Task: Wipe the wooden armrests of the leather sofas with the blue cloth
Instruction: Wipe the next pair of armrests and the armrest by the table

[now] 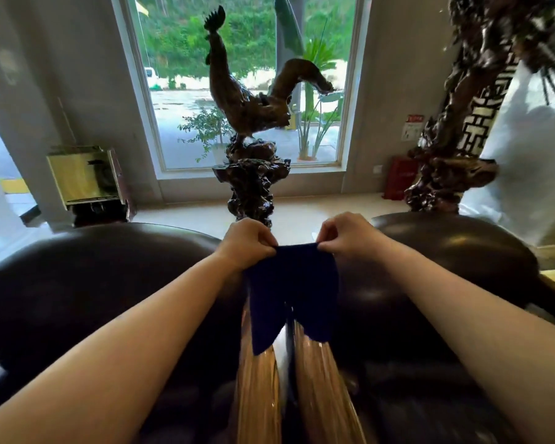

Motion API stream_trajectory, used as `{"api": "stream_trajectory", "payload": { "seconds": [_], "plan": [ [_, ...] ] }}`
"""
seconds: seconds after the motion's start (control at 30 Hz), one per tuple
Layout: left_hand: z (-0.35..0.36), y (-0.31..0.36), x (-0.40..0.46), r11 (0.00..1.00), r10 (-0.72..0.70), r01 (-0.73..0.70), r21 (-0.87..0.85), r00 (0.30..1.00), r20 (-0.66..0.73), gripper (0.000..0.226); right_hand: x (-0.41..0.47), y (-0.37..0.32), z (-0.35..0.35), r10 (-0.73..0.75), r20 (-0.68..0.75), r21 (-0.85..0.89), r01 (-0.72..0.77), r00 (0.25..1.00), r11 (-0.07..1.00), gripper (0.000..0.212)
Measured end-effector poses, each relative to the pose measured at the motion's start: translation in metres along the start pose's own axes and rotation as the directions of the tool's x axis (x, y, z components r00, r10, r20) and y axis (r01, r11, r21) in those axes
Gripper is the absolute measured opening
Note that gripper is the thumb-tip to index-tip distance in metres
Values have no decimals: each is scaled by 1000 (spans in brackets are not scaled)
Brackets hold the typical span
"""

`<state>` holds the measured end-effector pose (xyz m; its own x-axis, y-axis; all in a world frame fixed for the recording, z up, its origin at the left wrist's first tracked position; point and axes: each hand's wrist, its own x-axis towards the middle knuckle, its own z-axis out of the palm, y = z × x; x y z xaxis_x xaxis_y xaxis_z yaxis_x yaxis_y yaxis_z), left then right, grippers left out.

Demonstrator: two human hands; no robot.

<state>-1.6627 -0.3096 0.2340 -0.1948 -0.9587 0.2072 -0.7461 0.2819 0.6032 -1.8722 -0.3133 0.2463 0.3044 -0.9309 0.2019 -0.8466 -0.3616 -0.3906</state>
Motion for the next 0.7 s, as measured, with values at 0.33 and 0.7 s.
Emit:
{"api": "stream_trajectory", "payload": {
  "seconds": [0.33,0.7],
  "plan": [
    [-1,93,-104,994,101,-101,-28,995,2,13,-142,-28,-72,-9,-50,-13,9,999,1000,6],
    [62,128,-192,999,-17,20,-29,994,110,13,-247,19,-48,-32,59,115,25,998,993,3]
  ]
}}
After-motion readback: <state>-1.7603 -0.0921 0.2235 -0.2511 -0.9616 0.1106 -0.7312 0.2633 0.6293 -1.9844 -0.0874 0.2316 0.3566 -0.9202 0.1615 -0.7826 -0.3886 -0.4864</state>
